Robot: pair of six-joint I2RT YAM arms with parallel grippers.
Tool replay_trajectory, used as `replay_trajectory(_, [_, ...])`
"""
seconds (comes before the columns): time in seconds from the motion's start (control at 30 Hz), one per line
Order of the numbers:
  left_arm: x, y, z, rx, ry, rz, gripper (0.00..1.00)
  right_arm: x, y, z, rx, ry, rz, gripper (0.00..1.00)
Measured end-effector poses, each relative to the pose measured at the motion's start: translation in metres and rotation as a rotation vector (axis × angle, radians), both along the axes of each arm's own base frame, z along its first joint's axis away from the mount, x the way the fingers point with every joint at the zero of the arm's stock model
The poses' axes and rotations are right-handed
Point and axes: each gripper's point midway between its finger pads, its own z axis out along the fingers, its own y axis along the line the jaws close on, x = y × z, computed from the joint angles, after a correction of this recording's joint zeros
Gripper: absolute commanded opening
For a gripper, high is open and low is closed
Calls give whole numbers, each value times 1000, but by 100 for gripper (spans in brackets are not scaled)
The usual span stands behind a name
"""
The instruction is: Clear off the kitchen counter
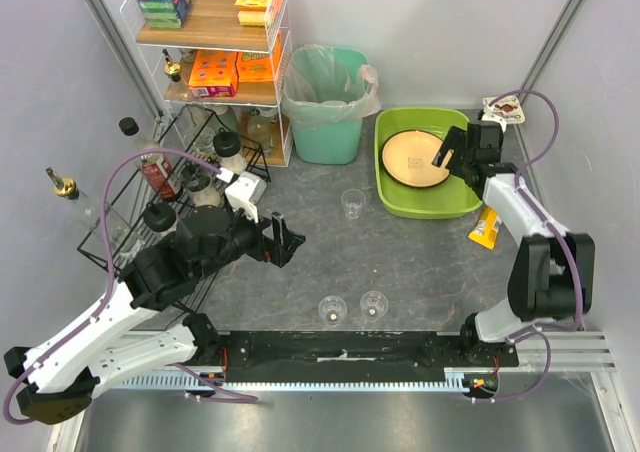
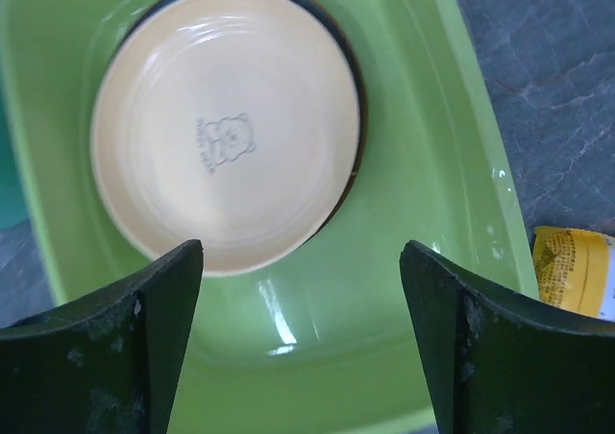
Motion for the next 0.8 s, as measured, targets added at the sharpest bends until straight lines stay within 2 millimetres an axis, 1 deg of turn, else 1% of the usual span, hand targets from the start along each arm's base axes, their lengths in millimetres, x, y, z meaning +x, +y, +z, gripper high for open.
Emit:
replay_trajectory(0.07, [-2,-3,-2,2,11,-18,99,-9,8,19,-23,-31,55,91])
replay_trajectory(0.17, [-6,-12,-12,17,45,-63,99,-30,24,52,-43,-83,163,93])
replay_trajectory(0.23, [-11,-22,-24,35,91,-118,97,-46,35,70,-42,-120,227,93])
replay_trajectory(0.3, [-17,-32,-39,63,148,-171,94,-62,47,81,-30,-149,288,93])
replay_trajectory(0.33, [-20,-37,-50,86,185,-197,93,-70,53,84,-20,-157,317,94])
replay_trajectory(0.4, [-28,-46,-77,149,263,-241,93,-87,68,84,9,-158,383,94])
replay_trajectory(0.47, [-40,-52,-109,226,343,-280,91,-102,81,81,34,-147,438,95])
replay_trajectory(0.57, [-64,-53,-145,323,440,-321,86,-124,97,72,70,-121,511,95])
replay_trajectory(0.67, [-80,-53,-164,371,501,-333,81,-138,102,65,94,-108,541,95])
replay_trajectory(0.77, [-88,-55,-179,397,546,-323,75,-149,104,56,117,-92,554,95])
replay_trajectory(0.8, [-91,-55,-187,407,568,-313,72,-152,105,52,124,-84,559,95])
